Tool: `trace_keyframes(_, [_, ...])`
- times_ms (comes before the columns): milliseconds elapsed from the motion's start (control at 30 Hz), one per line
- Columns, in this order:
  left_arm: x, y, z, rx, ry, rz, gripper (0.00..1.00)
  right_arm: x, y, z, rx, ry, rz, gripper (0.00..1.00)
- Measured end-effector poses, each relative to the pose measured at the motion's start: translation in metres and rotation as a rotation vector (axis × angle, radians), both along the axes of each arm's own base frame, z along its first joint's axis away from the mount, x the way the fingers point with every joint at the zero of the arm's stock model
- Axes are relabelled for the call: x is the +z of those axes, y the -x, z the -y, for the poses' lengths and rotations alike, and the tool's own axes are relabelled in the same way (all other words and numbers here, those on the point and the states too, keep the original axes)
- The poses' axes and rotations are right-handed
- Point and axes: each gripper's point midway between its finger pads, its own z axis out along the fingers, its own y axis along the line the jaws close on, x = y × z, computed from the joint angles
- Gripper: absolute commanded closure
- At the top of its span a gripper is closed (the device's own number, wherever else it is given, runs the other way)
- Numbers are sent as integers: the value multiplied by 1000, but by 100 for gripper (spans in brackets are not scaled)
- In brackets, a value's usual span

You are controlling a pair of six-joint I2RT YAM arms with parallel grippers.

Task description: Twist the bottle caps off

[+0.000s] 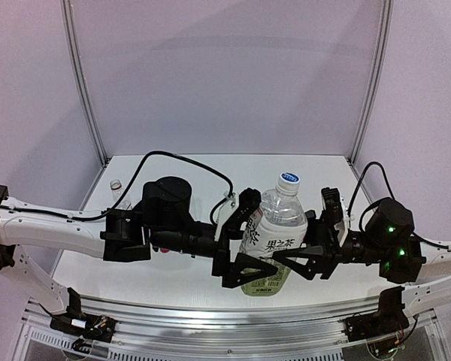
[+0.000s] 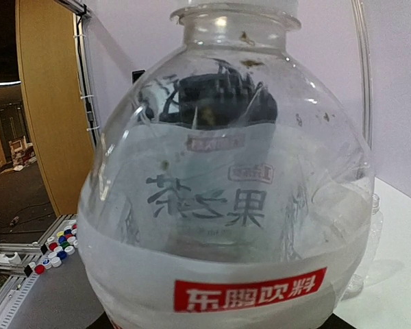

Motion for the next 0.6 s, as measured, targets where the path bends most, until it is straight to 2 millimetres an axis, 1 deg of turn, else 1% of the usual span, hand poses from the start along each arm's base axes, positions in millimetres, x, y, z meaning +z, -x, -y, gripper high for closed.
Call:
trace_keyframes(133, [-2,-6,-2,38,-4,11,1,3,-2,2,-13,-6,-1,60])
trace_keyframes(267, [-5,-9,-14,84,-8,26,1,5,-7,7,-56,-8,-6,61])
trace_keyframes(433, [-1,-16,-29,145,2,49,1,6,-13,10,-95,-6,-13,61])
trace_keyframes(600, [3,-22,-47,211,7,85,1,7,-20,13,-139,3,-17,63])
